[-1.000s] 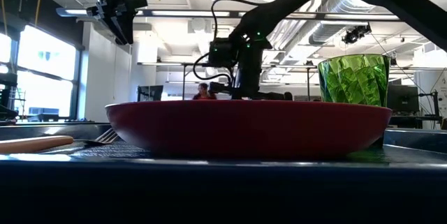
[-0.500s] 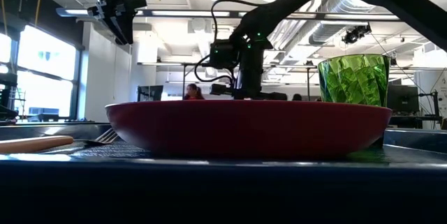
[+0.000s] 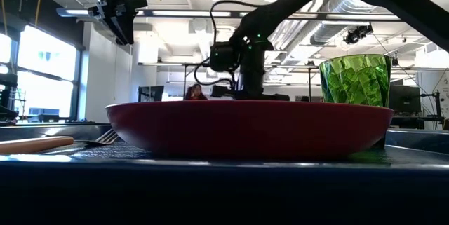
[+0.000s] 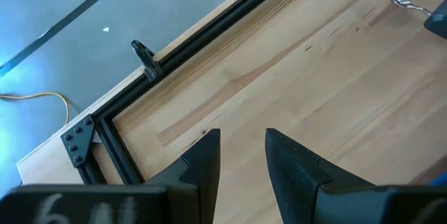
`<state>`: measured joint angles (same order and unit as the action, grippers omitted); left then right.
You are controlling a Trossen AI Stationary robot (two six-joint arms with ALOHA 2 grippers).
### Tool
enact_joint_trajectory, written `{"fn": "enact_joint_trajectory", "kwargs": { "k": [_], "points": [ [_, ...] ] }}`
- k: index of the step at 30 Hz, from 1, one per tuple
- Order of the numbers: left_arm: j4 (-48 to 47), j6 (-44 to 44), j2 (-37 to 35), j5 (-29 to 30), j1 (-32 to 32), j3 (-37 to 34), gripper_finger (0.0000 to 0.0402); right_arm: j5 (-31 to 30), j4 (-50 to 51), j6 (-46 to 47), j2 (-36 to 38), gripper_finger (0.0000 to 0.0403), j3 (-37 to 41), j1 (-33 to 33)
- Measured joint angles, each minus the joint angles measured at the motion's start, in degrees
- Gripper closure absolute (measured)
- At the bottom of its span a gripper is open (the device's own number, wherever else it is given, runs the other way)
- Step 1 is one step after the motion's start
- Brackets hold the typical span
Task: Pick and place plate/cup/fork/spoon on tray
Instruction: Put the yellow spoon on the blue serving tray between the yellow fork and pink plate
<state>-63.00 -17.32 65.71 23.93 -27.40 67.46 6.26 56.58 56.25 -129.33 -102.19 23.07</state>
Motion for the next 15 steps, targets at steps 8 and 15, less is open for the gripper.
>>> {"fn": "enact_joint_trajectory", "kwargs": {
  "k": [8,15],
  "points": [
    [0.0,1.0,0.0,0.0,0.0,0.0,0.0296,-0.2,-0.1,-0.9,-0.7,0.0386,0.0,0.1],
    [0.0,1.1,0.0,0.0,0.0,0.0,0.0296,0.3,-0.1,-2.4,-0.8,0.0349,0.0,0.2]
  ]
}}
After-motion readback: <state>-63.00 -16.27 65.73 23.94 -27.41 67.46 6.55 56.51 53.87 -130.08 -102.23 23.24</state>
